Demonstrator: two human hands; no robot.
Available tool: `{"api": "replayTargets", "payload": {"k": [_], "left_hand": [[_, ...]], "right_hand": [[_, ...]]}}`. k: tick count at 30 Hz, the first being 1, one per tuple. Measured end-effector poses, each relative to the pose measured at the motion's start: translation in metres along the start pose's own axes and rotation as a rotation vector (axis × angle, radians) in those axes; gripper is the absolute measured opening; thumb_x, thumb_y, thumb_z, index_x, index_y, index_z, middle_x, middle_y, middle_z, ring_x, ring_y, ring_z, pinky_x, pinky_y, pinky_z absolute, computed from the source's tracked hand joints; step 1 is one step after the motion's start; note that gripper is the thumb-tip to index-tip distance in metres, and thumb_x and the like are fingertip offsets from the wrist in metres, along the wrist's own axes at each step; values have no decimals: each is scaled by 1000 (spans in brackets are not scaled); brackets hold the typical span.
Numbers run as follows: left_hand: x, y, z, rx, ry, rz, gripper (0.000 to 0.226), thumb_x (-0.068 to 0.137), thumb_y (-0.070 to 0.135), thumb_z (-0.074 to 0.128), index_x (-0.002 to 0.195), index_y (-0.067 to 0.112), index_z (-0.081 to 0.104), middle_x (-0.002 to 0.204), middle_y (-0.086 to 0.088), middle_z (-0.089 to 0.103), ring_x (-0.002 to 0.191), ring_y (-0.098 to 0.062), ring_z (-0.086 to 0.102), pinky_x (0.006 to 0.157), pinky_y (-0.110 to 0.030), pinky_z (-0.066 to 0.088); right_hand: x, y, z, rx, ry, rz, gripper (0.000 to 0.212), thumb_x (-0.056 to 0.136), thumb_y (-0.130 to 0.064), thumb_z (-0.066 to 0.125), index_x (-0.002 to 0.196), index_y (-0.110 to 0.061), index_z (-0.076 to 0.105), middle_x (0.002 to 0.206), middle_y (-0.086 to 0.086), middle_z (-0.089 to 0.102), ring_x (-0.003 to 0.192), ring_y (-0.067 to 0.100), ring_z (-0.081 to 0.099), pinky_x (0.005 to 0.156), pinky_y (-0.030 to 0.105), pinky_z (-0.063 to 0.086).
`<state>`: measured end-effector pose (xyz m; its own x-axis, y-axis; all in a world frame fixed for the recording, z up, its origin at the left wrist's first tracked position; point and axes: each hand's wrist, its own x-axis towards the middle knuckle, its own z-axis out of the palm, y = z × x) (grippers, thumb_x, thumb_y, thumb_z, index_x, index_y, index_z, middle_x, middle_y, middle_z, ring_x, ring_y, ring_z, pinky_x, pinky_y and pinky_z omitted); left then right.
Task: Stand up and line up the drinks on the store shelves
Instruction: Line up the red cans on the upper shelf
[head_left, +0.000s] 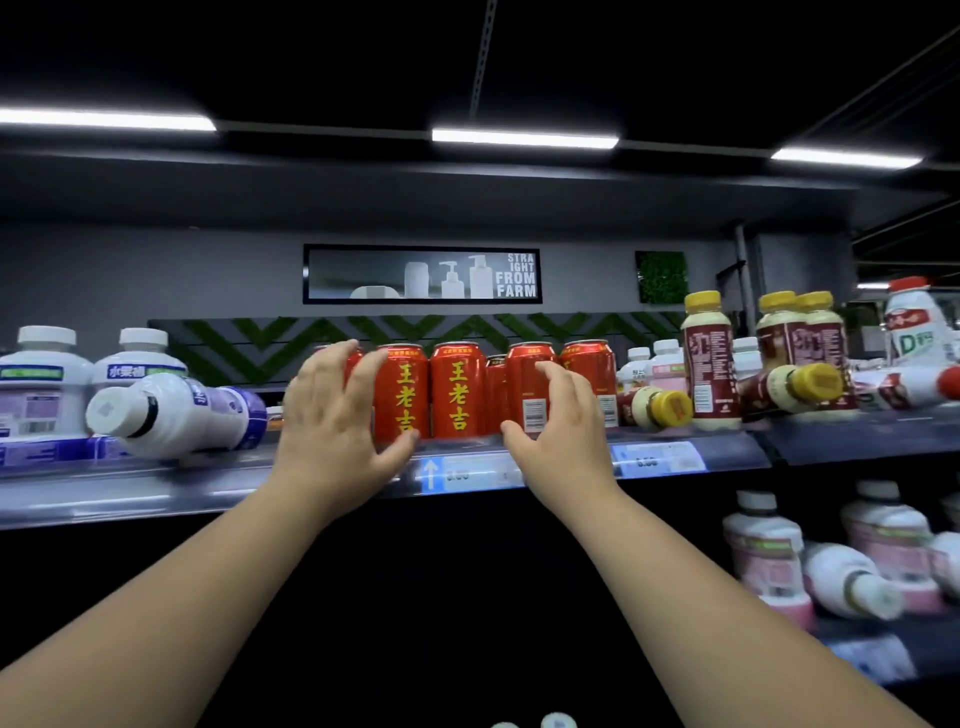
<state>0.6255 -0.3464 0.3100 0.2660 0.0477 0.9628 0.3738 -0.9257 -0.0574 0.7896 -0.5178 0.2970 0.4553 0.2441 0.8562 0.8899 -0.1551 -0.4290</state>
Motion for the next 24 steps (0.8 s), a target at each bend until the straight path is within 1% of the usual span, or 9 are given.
{"api": "replayTargets", "payload": {"k": [3,6,8,10,11,13,17,21,24], "left_hand": [[9,47,11,-41,-10,46,81,75,54,63,143,22,32,143,-12,37,133,-31,33,111,-50,28],[20,92,24,-191,-43,89,73,80,42,70,142,16,40,139,-6,44,128,-22,40,111,-37,34],[25,121,34,-312,-69,62,70,81,33,73,141,17,42,134,-1,48,122,-16,45,105,-30,38],[27,142,47,-394,-87,-22,72,82,33,74,143,21,38,132,2,46,119,-14,46,101,-27,38],[29,151,54,-401,-98,-78,75,81,35,74,144,23,34,134,1,44,120,-15,45,102,-29,38],[33,161,66,-372,-131,-197,80,81,38,73,147,24,28,138,-2,40,124,-20,42,107,-37,37],[44,167,78,-278,-159,-351,80,83,33,66,150,21,22,141,-9,36,128,-30,40,110,-43,35],[52,173,85,-235,-160,-415,87,83,37,70,150,20,16,140,-12,35,125,-33,45,104,-43,40],[51,177,91,-166,-147,-398,91,85,39,71,151,19,12,141,-13,33,120,-34,50,95,-41,44]], "right_hand": [[8,17,-16,33,22,14,70,87,-28,71,147,-24,34,146,0,37,135,21,36,115,40,33],[15,31,-26,27,30,-24,72,85,-26,72,147,-23,35,144,1,38,132,21,36,115,40,32],[19,41,-31,41,41,-44,71,83,-25,73,145,-23,37,142,1,39,129,21,38,113,40,34],[24,51,-34,73,40,-37,73,82,-22,74,145,-22,38,141,2,39,128,22,40,111,38,36],[26,57,-35,86,30,-28,74,82,-20,74,146,-21,37,142,3,39,128,22,40,111,37,36],[32,65,-39,99,1,-11,77,81,-20,74,147,-20,35,143,3,38,128,21,41,110,35,36],[49,77,-48,12,-41,-32,80,82,-28,71,149,-21,28,142,6,38,125,26,45,105,39,40],[60,82,-51,-10,-129,18,89,84,-46,72,152,-21,21,143,9,38,124,31,50,103,44,44],[60,85,-51,8,-155,4,89,86,-48,70,152,-22,16,141,9,37,120,30,53,100,46,48]]}}
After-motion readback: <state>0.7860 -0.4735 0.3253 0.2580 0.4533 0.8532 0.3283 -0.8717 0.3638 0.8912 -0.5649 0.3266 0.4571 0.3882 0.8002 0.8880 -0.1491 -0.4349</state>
